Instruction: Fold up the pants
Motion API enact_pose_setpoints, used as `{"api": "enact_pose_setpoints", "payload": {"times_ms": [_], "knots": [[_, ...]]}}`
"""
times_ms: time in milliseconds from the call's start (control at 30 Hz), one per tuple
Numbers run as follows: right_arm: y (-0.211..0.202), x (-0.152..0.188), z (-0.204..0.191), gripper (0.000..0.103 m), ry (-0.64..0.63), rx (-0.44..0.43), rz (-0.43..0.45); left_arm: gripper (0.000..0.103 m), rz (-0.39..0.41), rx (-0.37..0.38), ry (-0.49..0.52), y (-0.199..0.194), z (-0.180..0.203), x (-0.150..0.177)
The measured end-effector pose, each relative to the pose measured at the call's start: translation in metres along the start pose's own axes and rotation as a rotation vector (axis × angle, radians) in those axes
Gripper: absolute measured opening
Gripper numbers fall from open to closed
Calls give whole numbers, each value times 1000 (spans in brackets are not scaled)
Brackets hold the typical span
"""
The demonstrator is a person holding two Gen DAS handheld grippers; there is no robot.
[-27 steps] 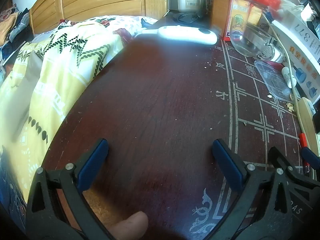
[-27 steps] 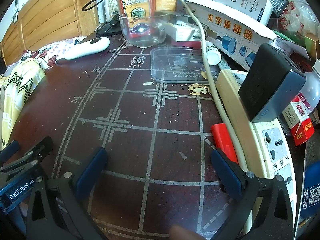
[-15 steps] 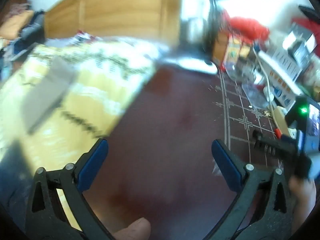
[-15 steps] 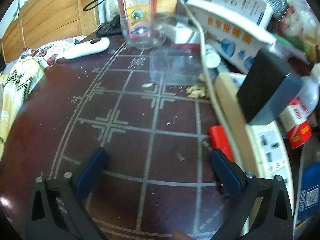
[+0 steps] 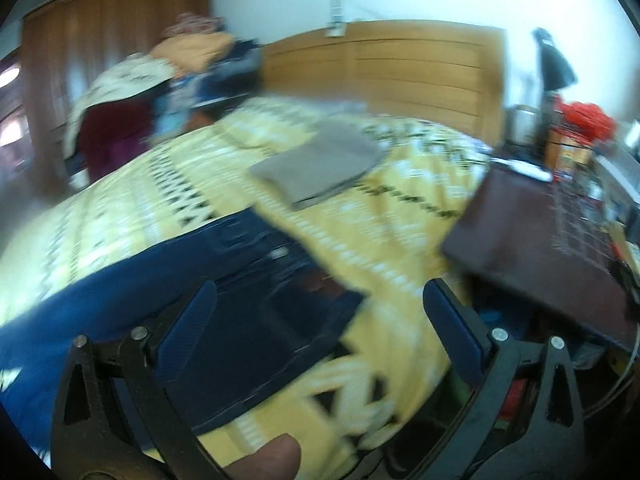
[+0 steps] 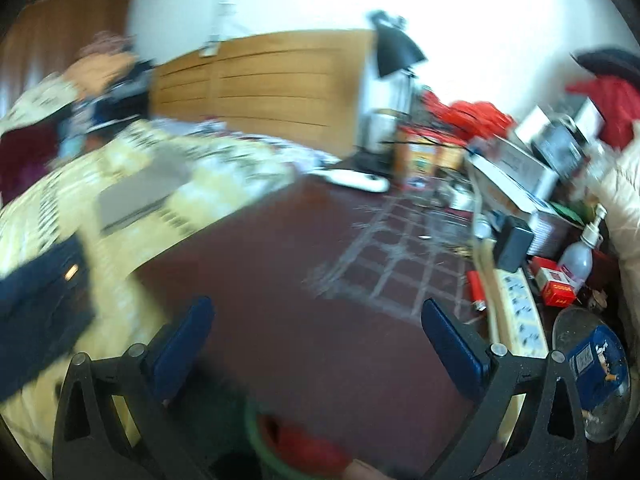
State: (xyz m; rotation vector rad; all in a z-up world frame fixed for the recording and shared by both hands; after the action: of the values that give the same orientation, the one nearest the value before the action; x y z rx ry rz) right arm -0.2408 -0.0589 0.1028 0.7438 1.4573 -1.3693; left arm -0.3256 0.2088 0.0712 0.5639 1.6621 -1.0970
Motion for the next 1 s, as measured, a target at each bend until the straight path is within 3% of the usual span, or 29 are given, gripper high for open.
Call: {"api": "enact_pose_setpoints", "payload": {"times_ms": [200, 367, 467, 500, 600, 700, 833, 1000], "knots": [[-46, 32, -66, 103, -155, -149, -11, 103, -30, -124, -30, -11, -57, 35], [-63, 47, -107, 103, -251, -240, -1, 103, -49, -267, -140, -27, -130, 61], [-65, 49, -148, 103, -303, -345, 0, 103, -77, -426, -206, -36, -188, 73], [-63, 48, -161, 103, -312, -368, 0, 103, -84, -510, -229, -43, -214, 78], [-63, 41, -210, 103, -340, -472, 20, 103, -66, -684, -300, -71, -278, 84], [-69, 32, -270, 103, -376, -584, 69, 103, -58, -808, -334, -93, -323, 92], [-74, 34, -358, 103, -388, -748, 47, 103, -149, -835, -355, -79, -355, 120], [-49, 57, -473, 103, -386, -857, -97, 103, -261, -745, -307, -6, -350, 139]]}}
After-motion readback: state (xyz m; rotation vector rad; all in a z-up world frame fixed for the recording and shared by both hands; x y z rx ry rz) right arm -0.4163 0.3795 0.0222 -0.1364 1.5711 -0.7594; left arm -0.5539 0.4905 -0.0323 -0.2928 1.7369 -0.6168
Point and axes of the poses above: each gripper's, at about its wrist camera, not at the fingertips, and y roughly the way its jaws point, z to its right, x to its underside, the point moved 2 cm from there along y, roughly the way its jaws point, and after that the axes turned 11 degrees about z, right-handed, at the moved point
